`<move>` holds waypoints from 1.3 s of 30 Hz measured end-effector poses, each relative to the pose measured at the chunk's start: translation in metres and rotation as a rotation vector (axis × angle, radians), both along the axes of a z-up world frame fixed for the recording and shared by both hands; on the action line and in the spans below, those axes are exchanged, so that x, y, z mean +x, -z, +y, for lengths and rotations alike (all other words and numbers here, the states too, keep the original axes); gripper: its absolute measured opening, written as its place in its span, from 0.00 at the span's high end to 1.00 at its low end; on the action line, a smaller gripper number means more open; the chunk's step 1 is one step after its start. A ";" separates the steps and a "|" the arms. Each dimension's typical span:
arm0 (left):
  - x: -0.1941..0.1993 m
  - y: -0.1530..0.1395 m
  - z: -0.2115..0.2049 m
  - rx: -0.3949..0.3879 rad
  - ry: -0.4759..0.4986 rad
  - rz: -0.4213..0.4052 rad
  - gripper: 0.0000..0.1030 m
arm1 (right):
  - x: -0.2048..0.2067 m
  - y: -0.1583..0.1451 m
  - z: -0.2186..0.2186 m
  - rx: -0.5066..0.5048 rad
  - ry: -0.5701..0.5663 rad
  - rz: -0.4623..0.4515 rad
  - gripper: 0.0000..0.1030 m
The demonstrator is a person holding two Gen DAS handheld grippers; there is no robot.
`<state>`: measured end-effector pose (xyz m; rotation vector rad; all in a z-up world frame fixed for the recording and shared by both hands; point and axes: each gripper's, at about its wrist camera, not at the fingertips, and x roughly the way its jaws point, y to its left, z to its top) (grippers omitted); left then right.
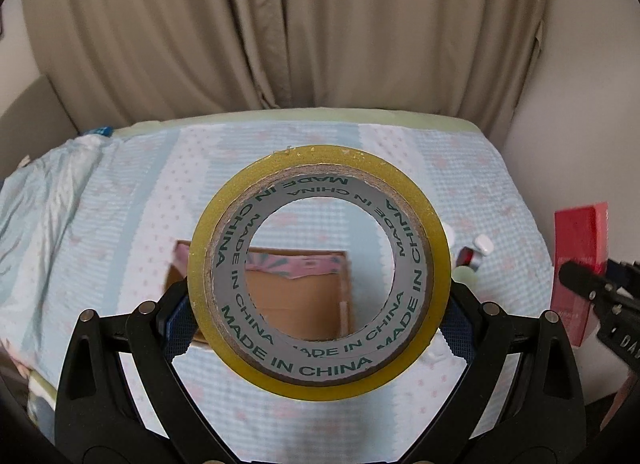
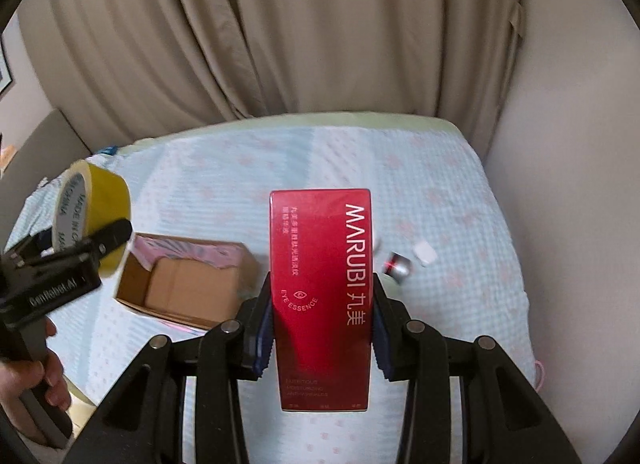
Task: Organize rigid objects
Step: 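Carry tape and red box into the cardboard box and open both tools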
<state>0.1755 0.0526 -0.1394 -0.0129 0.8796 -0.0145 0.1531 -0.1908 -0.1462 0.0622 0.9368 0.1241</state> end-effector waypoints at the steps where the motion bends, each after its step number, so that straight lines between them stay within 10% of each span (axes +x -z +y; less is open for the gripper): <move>1: 0.001 0.001 0.012 0.000 0.005 0.005 0.06 | 0.001 -0.003 0.012 0.008 -0.003 -0.005 0.64; 18: 0.071 0.113 0.177 0.011 0.117 0.239 0.06 | 0.064 0.051 0.192 0.150 0.077 0.160 0.64; 39: 0.133 0.312 0.150 0.126 0.260 0.579 0.06 | 0.146 0.263 0.243 0.119 0.021 0.543 0.64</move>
